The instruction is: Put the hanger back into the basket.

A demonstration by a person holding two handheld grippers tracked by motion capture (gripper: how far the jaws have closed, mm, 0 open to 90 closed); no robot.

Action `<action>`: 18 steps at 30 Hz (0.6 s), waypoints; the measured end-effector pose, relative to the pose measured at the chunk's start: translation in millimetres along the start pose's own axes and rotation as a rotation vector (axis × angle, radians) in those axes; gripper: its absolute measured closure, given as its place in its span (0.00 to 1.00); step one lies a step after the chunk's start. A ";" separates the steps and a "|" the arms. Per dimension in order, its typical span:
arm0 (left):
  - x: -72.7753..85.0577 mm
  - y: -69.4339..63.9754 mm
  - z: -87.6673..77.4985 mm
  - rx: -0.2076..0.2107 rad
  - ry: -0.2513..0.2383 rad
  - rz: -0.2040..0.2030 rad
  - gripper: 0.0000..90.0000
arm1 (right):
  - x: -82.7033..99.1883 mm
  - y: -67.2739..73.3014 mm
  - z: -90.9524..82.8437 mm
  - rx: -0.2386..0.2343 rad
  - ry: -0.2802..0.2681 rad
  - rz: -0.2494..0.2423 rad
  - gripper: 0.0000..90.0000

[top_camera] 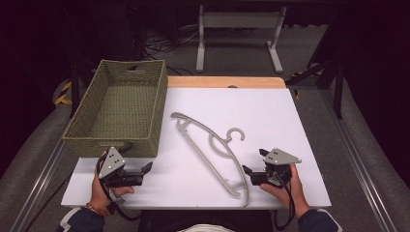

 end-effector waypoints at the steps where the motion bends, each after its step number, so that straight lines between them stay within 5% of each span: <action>1: -0.5 -0.3 -0.1 0.004 0.003 0.001 0.06 | -1.6 0.2 3.2 -0.018 0.017 0.001 0.18; 5: 0.1 0.9 4.1 0.004 0.007 -0.009 0.06 | -9.7 0.1 16.9 -0.078 0.105 -0.009 0.22; 10: 0.5 -2.0 7.5 0.006 0.020 0.020 0.08 | -20.1 1.4 39.1 -0.125 0.238 -0.048 0.40; 13: 0.0 -3.7 4.5 0.016 0.019 0.032 0.07 | -25.3 -0.4 56.1 -0.150 0.330 -0.020 0.49; 18: -2.6 -4.0 0.9 0.023 -0.004 0.025 0.07 | -30.3 -7.7 72.6 -0.134 0.377 0.024 0.59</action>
Point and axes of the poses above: each handheld gripper's, and its own axes: z roughly forward along the jaws, x roughly out of its underside, y roughly to its left, the point moved 3 cm from there along z, roughly forward along the jaws, and after that the axes turned 3 degrees about -y, right-handed, at the moved point
